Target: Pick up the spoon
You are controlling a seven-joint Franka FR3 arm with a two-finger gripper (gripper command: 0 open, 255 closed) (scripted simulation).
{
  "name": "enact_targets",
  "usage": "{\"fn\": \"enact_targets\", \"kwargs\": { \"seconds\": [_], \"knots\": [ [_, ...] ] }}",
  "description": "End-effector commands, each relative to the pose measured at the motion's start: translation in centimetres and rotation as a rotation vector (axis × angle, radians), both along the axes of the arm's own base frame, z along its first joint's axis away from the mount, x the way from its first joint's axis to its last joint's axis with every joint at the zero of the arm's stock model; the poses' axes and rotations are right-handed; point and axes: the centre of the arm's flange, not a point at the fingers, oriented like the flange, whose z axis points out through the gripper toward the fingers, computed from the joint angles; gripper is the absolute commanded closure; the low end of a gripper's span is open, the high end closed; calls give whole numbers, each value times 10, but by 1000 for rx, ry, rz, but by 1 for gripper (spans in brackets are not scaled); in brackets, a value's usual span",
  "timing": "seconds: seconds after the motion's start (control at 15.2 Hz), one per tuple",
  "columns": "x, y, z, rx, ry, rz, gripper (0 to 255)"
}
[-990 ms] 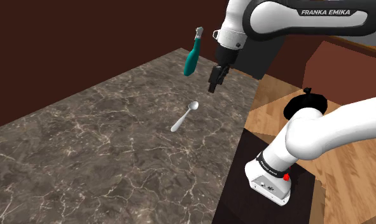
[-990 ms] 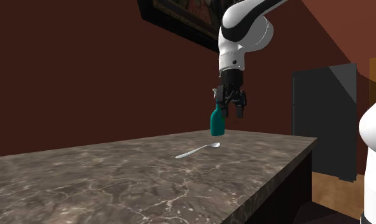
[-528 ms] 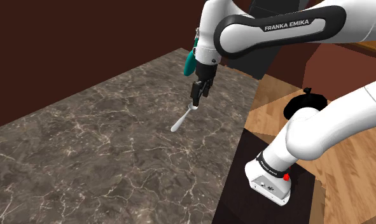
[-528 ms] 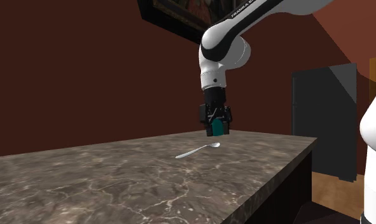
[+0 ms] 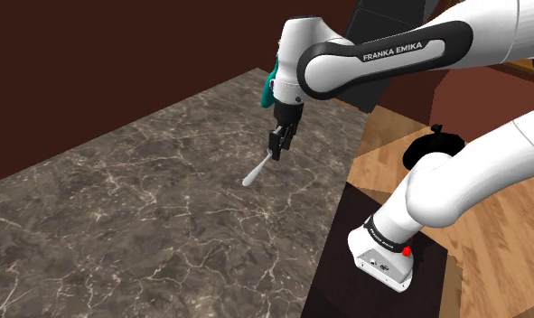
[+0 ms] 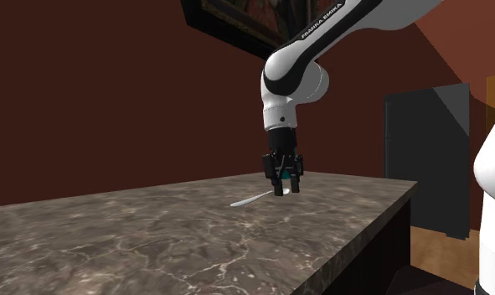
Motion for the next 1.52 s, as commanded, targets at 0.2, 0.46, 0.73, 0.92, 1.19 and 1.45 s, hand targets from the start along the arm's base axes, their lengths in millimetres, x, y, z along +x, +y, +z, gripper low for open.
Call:
{"fn": "enact_targets", "kwargs": {
  "seconds": [0.2, 0.46, 0.73, 0.92, 1.19, 1.45],
  "knots": [
    [0, 0, -1, 0, 0, 0, 255],
    [0, 0, -1, 0, 0, 0, 255],
    [0, 0, 15, 0, 0, 0, 255],
    [0, 0, 31, 0, 0, 0, 255],
    [0, 0, 52, 0, 0, 0, 255],
    [0, 0, 73, 0, 0, 0, 255]
  ]
}}
